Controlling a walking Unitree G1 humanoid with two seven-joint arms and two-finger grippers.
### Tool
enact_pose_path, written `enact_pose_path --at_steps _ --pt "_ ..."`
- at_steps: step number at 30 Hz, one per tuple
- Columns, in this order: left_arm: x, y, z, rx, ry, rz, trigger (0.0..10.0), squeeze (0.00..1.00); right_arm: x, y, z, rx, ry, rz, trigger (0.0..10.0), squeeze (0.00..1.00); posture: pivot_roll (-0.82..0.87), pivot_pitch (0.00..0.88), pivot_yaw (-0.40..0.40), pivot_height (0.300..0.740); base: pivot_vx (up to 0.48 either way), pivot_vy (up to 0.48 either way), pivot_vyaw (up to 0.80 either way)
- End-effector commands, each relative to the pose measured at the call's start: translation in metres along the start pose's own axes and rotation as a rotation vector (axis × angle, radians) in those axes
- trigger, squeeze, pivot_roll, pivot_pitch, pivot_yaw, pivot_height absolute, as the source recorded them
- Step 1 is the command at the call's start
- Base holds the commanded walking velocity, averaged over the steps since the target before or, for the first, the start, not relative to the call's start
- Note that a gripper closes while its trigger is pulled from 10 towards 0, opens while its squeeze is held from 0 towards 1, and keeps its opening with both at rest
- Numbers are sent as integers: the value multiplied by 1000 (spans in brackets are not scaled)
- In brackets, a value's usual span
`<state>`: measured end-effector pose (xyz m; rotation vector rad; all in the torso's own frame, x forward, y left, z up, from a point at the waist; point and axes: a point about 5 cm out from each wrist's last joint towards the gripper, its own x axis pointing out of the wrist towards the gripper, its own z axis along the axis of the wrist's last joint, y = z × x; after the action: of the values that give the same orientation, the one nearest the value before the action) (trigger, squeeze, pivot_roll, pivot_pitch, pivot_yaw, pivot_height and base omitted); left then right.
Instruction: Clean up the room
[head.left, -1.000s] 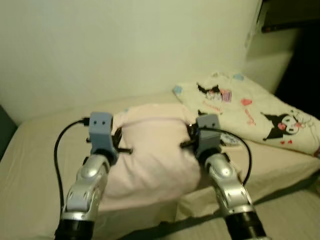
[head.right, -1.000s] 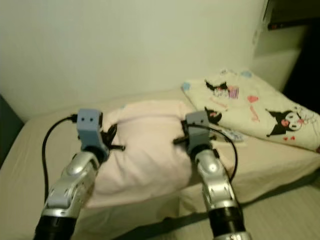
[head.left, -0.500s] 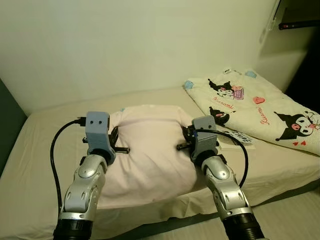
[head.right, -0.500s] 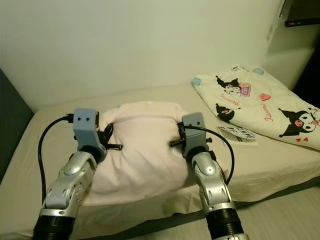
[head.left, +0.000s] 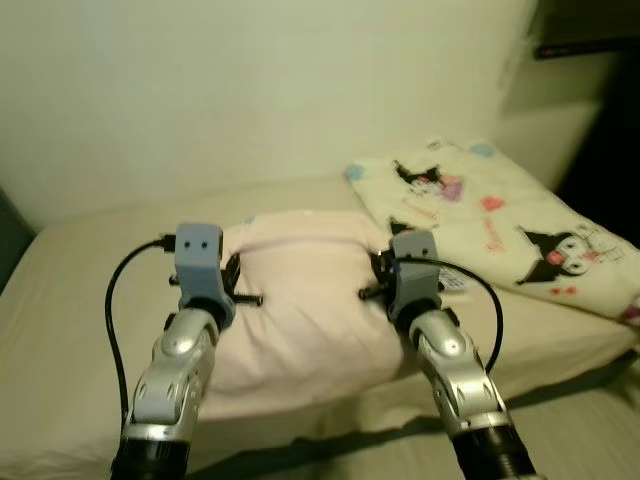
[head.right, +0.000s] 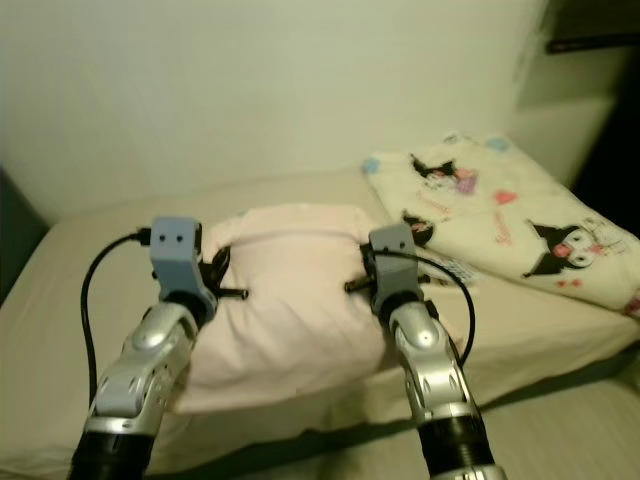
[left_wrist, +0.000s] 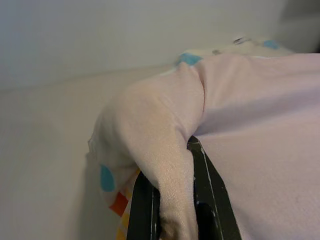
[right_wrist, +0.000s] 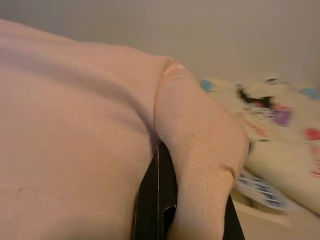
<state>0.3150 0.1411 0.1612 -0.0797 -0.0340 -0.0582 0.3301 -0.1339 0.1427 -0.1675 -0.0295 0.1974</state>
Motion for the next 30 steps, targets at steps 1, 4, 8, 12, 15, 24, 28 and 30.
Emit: enact_pose_path --at_steps 1,4,8,12,15,24,28,30 --pt "-1 11 9 13 -42 53 10000 0 2 3 13 -19 -52 -5 10000 0 -87 45 24 740 0 0 800" --pt "0 10 9 19 -40 43 10000 0 2 1 12 11 -53 -20 10000 0 -86 45 25 740 0 0 800" --pt "1 9 8 44 -34 29 10000 0 1 -2 12 51 -61 -43 10000 0 -86 44 27 740 0 0 316" --pt "1 5 8 60 -33 -1 10000 0 1 -2 12 52 -61 -45 10000 0 -87 43 28 740 0 0 0" --pt "1 4 6 82 -19 -7 10000 0 1 -2 12 53 -61 -46 10000 0 -87 43 27 740 0 0 0" --pt "1 4 3 75 -3 -16 10000 0 -1 0 11 62 -59 -44 10000 0 -83 46 32 740 0 0 0" --pt "1 3 0 83 8 -23 10000 0 -1 0 9 62 -53 -44 10000 0 -83 46 32 740 0 0 0" --pt "0 3 -2 88 16 -24 10000 0 -2 1 9 27 -49 -45 10000 0 -84 51 36 740 0 0 0"
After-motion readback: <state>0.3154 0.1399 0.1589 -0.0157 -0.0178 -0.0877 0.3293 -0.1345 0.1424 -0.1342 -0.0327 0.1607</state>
